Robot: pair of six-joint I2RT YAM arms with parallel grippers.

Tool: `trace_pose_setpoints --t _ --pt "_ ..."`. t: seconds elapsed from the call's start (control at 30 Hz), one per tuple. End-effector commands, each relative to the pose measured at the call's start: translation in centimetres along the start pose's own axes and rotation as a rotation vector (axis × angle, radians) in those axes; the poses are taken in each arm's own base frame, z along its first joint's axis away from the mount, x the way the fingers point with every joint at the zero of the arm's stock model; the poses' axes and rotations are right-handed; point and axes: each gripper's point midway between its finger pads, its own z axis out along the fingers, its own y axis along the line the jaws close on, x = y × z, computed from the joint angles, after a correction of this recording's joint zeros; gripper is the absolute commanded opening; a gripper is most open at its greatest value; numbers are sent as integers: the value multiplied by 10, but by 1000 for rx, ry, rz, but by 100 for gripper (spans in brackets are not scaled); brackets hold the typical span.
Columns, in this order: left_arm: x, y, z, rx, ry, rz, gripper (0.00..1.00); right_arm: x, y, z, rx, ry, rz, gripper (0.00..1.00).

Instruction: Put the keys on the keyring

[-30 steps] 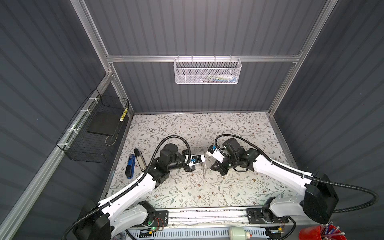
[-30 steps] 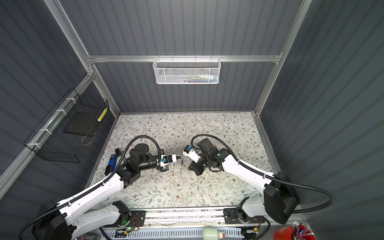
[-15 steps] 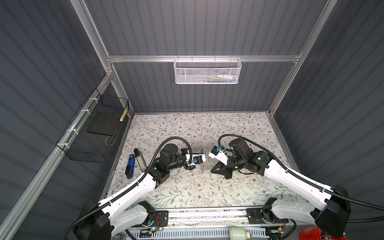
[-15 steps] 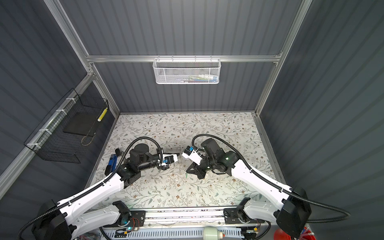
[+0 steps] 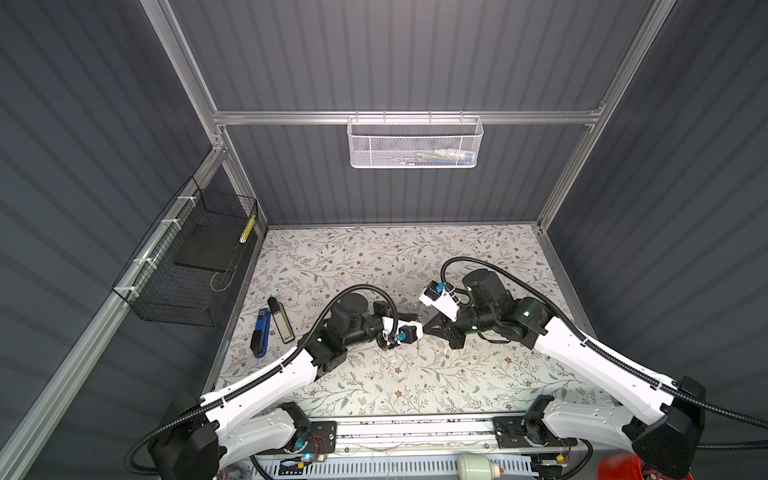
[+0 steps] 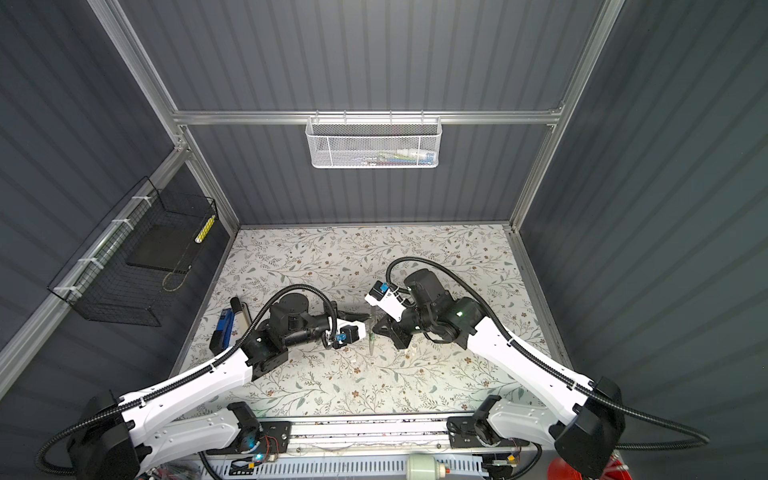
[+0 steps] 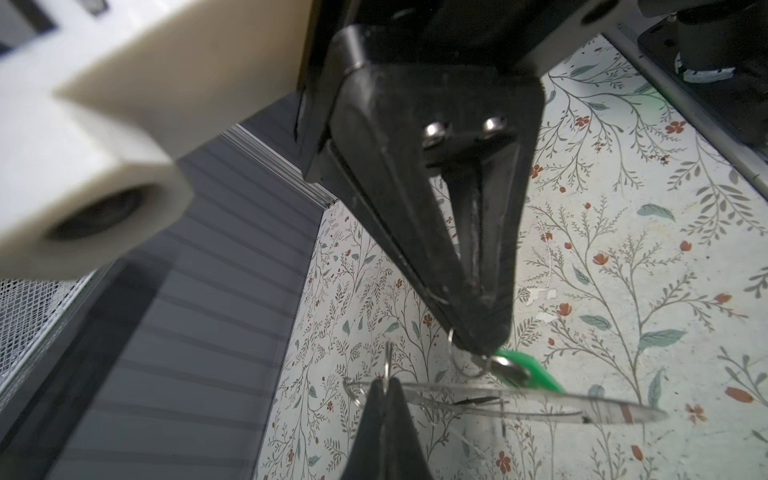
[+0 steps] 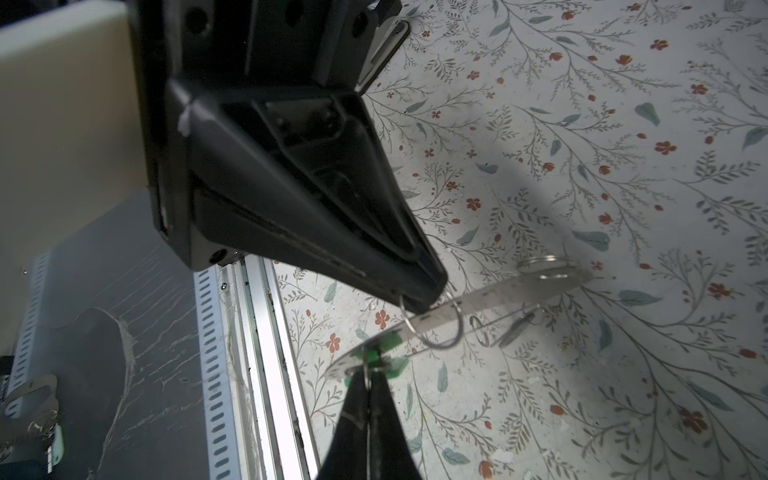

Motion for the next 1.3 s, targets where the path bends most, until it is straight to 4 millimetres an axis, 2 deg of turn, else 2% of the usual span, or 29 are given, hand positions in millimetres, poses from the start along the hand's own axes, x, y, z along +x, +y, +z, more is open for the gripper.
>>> trace_pose_setpoints --t 0.0,1.27 --pt "-18 23 -5 -65 -32 51 0 -6 -3 -8 49 -31 -22 0" --pt "-25 15 -1 -18 -45 54 0 -25 -23 -11 161 -100 -25 0"
